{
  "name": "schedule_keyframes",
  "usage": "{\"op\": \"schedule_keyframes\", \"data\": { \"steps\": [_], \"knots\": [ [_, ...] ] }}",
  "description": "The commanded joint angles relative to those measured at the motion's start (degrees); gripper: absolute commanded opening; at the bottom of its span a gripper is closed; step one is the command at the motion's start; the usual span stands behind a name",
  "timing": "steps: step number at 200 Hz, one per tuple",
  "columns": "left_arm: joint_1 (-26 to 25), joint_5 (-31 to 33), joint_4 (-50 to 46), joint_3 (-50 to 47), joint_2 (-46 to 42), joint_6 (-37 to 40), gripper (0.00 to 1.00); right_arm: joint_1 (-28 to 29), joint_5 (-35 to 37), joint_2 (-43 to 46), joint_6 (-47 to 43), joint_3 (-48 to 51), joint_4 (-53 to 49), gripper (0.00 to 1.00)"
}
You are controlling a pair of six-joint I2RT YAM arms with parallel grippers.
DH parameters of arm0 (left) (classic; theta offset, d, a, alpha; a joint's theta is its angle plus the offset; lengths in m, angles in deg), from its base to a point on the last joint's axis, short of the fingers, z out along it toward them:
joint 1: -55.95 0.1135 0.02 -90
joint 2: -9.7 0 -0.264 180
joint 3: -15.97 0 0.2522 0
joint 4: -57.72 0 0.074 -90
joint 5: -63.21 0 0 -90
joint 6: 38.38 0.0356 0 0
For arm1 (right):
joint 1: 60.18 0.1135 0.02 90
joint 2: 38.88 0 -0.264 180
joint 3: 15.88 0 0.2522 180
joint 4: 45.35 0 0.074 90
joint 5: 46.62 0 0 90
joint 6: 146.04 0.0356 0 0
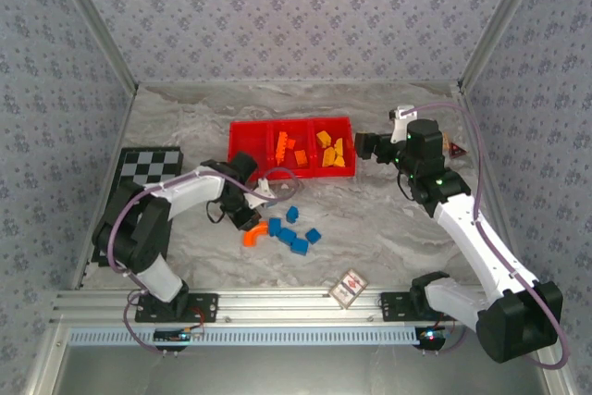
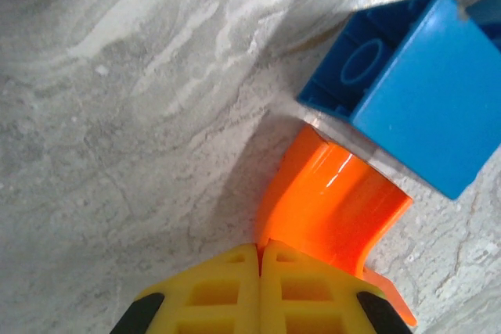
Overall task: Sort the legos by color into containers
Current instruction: Pick up the lego from the middle-left of the table, then place the lego in the container.
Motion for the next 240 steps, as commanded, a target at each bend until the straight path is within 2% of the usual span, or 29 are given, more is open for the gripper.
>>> {"op": "schedule_keyframes", "data": {
  "steps": [1, 57, 94, 124, 160, 204, 240],
  "knots": [
    [0.1, 1.7, -1.9, -1.0, -3.4, -0.6, 0.0, -0.3, 0.8, -0.2, 0.5, 0.3, 0.1, 1.0],
    [0.1, 5.2, -2.7, -1.9, -14.5, -6.0, 0.0, -0.6, 1.6, -0.7, 1.1, 0.3, -0.3, 1.0],
    [0.1, 7.5, -1.8, -1.2, -23.6, -12.6, 0.0, -0.8, 1.6, -1.2, 1.6, 0.0, -0.6, 1.0],
    [0.3, 9.1, 1.5, 2.4, -25.5, -16.8, 0.0, -1.0, 1.2, -1.6, 2.5, -0.1, -0.8, 1.0],
    [0.6, 10.8, 1.5, 13.0, -16.8, -17.5, 0.0, -1.0, 1.3, -1.0, 2.9, 0.0, -1.2, 1.0],
    [0.9, 10.8, -1.5, 29.4, 0.9, -16.9, 0.0, -2.2, -0.2, -1.4, 3.5, 1.0, -0.5, 1.0],
    [3.2, 9.4, -8.2, 46.0, 16.0, -20.1, 0.0, -2.6, -0.3, -0.2, 3.3, 1.0, -1.5, 1.0]
  ]
}}
